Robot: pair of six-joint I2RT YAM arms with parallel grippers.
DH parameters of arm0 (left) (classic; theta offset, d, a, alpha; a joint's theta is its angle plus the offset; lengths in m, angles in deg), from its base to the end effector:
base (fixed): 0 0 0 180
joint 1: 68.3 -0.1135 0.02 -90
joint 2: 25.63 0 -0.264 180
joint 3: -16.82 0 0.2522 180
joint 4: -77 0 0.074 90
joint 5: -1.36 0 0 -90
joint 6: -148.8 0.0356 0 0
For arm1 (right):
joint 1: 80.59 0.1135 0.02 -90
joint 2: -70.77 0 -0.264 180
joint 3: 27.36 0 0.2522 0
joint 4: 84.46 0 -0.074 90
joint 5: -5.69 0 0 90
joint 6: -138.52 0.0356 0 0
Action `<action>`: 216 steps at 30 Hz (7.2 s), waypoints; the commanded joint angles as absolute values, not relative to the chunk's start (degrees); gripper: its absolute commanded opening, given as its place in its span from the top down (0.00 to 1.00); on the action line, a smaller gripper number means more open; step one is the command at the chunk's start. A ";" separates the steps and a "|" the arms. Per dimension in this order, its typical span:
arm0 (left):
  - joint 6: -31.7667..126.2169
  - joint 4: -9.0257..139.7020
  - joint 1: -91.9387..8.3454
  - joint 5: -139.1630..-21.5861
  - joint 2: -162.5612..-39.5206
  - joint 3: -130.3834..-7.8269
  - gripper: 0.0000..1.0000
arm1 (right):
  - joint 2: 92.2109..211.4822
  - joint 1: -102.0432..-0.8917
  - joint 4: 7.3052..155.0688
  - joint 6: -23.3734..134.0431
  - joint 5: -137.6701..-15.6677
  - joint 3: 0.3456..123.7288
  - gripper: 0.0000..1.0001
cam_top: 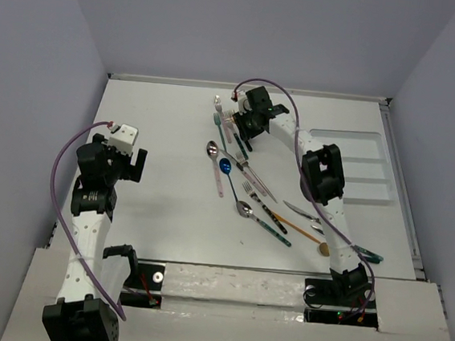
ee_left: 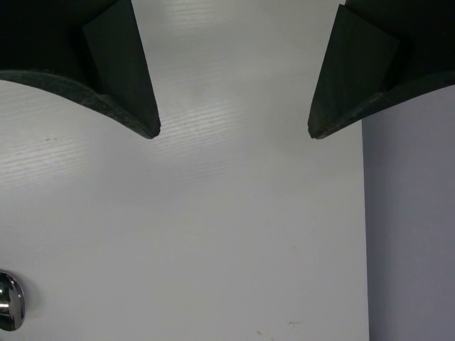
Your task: Sort the eating utensils into containers
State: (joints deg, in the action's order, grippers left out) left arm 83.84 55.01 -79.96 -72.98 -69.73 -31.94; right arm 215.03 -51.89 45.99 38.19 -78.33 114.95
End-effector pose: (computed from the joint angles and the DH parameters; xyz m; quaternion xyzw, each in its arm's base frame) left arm 0.1833 0.0280 0.2855 0.1731 0.7832 0.0806 0.5917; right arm 0.4845 0.2695 0.1735 -0.3312 0.8829 0.1012 0.3172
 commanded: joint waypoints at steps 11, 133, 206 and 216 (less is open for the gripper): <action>84.29 57.96 -79.90 -72.38 -67.74 -31.21 0.01 | 218.86 -51.94 41.98 37.54 -83.96 116.21 0.87; 83.24 58.75 -79.81 -74.75 -73.62 -32.71 0.01 | 192.50 -89.03 85.03 -37.00 -66.82 72.45 0.57; 80.15 98.30 -79.37 -51.20 -67.49 -9.42 0.01 | 205.18 -52.02 49.97 42.65 -82.14 111.20 1.00; 79.03 105.42 -79.46 -52.07 -70.90 -5.02 0.01 | 187.59 -59.40 61.37 11.20 -90.38 99.20 1.00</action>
State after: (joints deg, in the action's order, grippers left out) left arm 79.65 98.15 -79.54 -52.43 -71.28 -5.89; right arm 198.88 -54.22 51.02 30.76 -84.80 107.15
